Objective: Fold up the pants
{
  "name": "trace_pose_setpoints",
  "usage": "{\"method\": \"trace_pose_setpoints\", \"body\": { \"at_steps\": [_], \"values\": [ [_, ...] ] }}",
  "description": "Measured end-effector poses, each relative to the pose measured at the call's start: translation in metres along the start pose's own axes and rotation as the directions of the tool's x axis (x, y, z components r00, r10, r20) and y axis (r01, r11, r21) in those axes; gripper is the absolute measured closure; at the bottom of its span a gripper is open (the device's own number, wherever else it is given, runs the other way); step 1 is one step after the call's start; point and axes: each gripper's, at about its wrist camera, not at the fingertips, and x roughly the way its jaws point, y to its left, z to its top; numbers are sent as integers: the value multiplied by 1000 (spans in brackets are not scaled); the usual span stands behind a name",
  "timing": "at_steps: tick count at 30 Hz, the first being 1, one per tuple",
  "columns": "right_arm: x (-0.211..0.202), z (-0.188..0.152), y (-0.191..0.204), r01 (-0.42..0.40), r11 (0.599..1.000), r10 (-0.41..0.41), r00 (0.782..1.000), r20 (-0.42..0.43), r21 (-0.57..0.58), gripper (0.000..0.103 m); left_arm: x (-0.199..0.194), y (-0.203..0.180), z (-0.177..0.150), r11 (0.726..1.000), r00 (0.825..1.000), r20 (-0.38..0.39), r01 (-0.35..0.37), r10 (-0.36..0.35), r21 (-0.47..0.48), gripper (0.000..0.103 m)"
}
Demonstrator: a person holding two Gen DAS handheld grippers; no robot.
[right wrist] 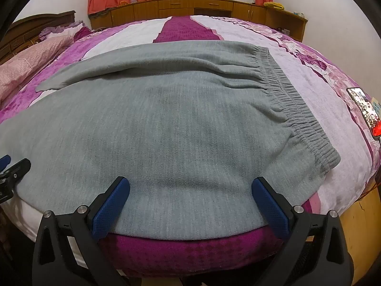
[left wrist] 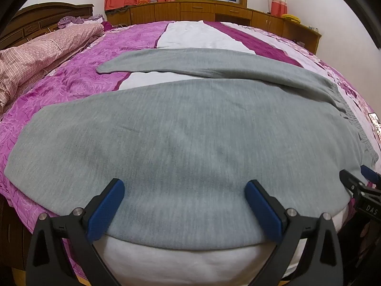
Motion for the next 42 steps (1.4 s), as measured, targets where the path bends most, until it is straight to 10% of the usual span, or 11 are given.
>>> {"method": "trace_pose_setpoints", "body": {
  "at_steps": [28,42],
  "values": [
    [-10,11,-6,-32,999,32,999,-42,17,4,-10,-7,16,997,994,-102,-19,27,79,0],
    [-66,80,-30,-156,988,156,988,21,-12,4,-48,-32,120,982,997,-43,69,-63,176,0]
  ]
}}
